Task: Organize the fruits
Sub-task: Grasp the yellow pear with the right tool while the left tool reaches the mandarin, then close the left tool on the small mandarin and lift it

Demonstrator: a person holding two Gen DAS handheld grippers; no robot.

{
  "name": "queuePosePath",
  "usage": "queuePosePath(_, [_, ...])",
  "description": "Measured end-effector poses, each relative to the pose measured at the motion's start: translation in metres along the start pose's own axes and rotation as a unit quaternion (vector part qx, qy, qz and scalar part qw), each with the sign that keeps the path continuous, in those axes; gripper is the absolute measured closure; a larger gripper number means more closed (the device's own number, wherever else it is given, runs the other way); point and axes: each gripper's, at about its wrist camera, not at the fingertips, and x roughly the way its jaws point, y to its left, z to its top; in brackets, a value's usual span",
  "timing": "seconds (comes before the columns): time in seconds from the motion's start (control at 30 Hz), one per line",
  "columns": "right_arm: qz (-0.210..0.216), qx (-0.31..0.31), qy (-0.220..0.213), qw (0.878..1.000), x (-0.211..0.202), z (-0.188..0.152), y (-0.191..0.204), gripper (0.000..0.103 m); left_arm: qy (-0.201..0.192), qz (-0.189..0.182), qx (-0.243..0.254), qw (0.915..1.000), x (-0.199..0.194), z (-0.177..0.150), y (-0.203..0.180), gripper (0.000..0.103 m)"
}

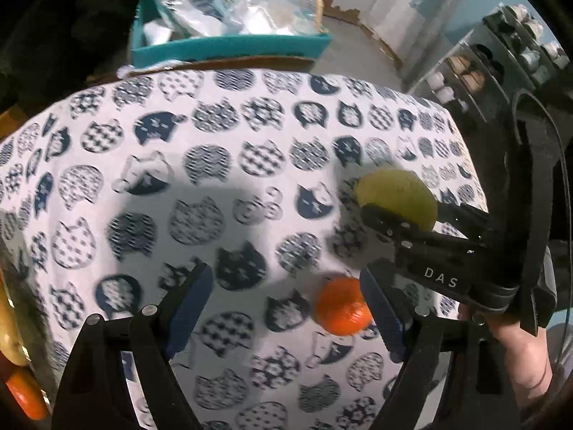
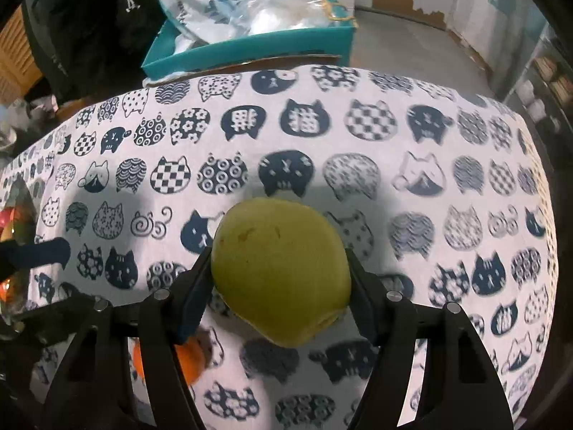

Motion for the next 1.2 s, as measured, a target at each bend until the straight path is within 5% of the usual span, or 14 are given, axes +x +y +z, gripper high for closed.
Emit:
queuePosePath(0.7, [-0.016,0.061,-0.013,0.998,-0.051,-0.070,-0.059,0.034,0.035,0.027,0.047,0.9979,0.045,-0.032,-0.052,0.018])
queuePosePath(1.0, [-0.009,0.063,-0.022,0.998,-0.057,-0.072,-0.064,0.034,0.027,0.042,0.076,0.9958,0.053,-0.035,-0.062,0.055])
queuePosePath(1.2, [-0.007,0.057,-0.034,0.998,-0.065,-0.069,-0.058,0.034,0.009,0.045,0.082,0.9956,0.044,-0.037,-0.059,0.056])
